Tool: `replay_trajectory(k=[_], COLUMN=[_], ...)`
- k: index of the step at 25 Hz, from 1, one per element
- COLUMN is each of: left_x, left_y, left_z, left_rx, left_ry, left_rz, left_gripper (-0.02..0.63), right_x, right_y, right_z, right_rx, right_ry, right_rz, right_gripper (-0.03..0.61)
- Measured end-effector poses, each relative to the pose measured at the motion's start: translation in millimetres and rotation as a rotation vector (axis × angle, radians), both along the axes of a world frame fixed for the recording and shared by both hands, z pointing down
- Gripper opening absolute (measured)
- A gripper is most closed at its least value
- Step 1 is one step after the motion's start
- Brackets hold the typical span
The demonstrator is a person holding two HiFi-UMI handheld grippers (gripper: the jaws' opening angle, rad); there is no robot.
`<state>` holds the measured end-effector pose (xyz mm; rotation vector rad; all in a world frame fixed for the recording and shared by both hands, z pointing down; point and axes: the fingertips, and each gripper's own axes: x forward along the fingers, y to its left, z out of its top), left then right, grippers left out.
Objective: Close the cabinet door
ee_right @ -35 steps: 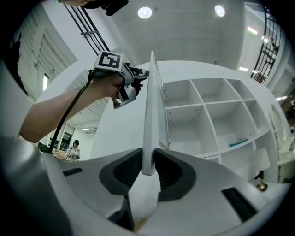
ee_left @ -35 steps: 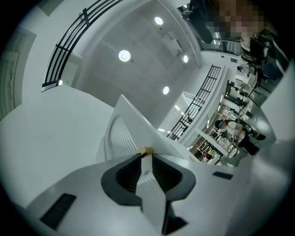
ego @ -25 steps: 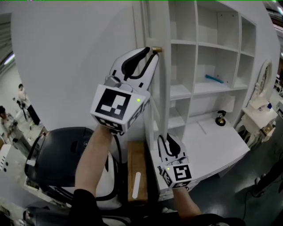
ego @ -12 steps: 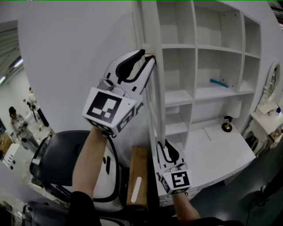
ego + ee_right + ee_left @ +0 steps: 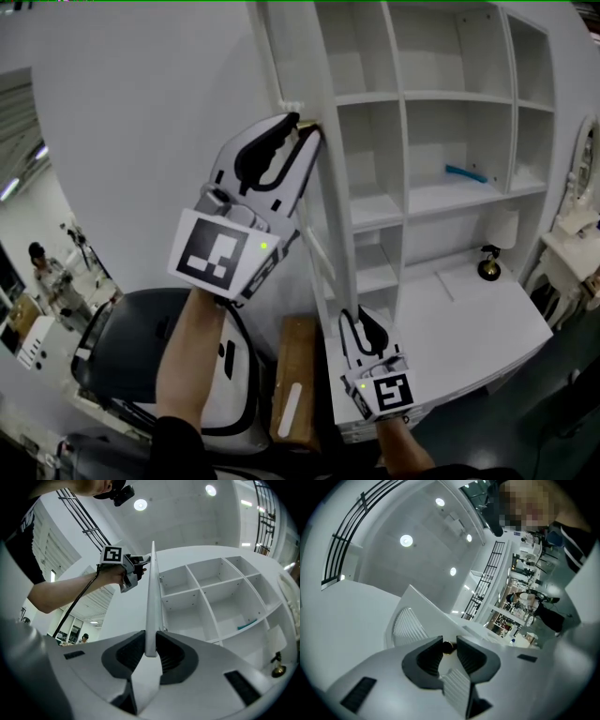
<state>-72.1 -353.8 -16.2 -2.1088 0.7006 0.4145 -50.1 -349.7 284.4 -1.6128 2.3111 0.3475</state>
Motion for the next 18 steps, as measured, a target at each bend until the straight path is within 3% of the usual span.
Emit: replay_trajectory(k=[18], left_x=[102.9], left_y=[-30.0], left_z=[-3.7], left_rx=[0.055], left_ry=[-0.026], left_rz=[-0.122], left_gripper=[0.094], right_x=[101.3], right_y=[-41.8], right_z=[-3.6], right_rx=[0.018], right_ry=[-0.070], right_rz=[-0.090], right_gripper=[0.091])
